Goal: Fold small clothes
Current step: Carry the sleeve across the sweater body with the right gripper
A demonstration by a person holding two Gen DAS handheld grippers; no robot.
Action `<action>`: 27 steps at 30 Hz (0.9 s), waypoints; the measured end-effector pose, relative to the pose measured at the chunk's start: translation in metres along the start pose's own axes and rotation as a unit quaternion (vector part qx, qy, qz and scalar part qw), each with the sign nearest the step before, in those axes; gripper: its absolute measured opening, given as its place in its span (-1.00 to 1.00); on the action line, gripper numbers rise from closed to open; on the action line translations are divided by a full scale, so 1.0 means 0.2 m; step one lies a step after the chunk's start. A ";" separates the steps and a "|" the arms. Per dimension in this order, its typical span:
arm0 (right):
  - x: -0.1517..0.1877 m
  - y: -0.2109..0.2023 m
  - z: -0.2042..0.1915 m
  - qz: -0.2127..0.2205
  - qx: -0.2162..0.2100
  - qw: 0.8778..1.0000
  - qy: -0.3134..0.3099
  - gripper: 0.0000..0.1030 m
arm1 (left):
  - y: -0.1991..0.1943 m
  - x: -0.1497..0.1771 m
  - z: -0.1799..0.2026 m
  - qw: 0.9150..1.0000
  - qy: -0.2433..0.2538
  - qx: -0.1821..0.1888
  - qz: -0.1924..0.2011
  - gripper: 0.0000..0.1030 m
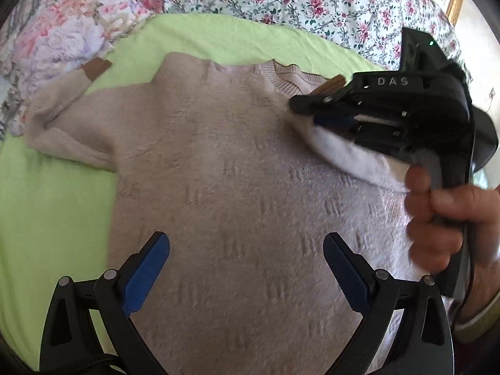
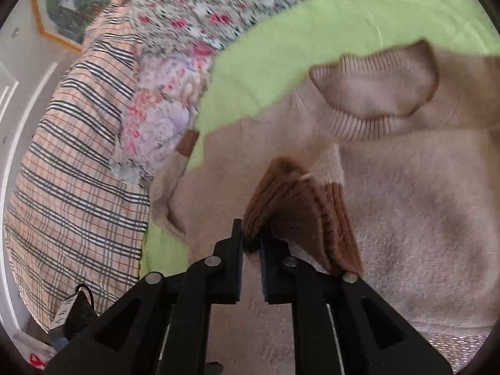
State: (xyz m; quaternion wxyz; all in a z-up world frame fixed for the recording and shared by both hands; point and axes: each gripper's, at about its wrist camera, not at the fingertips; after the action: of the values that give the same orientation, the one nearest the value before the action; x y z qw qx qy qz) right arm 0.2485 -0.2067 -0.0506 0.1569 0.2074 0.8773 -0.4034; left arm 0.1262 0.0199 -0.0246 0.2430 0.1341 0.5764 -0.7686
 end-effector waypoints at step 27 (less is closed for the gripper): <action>0.37 -1.12 0.34 0.213 0.138 0.961 0.108 0.19 | 0.32 -0.30 -0.07 0.989 -0.087 0.115 -0.023 -0.39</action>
State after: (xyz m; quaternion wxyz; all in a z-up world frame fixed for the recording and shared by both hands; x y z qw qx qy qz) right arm 0.0818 -0.3730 0.0169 0.1133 0.4518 0.7604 -0.4526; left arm 0.2096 0.0323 -0.0519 0.2573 0.0805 0.4640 -0.8438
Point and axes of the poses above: each gripper's, at about its wrist camera, not at the fingertips, and y roughly the way its jaws point, z to its right, x to its underside, and after that the axes turned 11 degrees about -y, right-handed
